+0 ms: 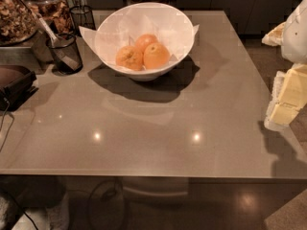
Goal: Pick orange from white bowl
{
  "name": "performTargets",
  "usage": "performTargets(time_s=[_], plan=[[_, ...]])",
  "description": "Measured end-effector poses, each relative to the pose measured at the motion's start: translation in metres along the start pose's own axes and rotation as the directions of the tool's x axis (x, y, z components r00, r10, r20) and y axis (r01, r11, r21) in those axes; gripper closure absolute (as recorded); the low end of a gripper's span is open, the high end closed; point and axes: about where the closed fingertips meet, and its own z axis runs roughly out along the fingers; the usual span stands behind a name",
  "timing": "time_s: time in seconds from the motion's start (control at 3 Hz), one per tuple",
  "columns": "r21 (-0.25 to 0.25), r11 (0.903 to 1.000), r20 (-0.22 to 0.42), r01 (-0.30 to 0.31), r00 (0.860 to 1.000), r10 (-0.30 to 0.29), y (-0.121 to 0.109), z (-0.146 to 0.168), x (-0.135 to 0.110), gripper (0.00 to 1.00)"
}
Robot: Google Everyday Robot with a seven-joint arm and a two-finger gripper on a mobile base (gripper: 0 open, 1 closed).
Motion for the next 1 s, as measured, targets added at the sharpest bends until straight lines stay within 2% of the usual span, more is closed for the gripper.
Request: performTargets(time_s=[0.33,0.67,1.0], plan=[[0.000,1.0000,0.000,0.000,1.000,0.000,0.000,0.000,0.000,0.00],[-0.003,0.9995,0.002,-0.033,0.999,0.033,-0.007,0.001,-0.006,0.00],[-0.035,0.9950,0.005,-0.094,0.996,0.094,-0.028,0.010,-0.020,0.00]])
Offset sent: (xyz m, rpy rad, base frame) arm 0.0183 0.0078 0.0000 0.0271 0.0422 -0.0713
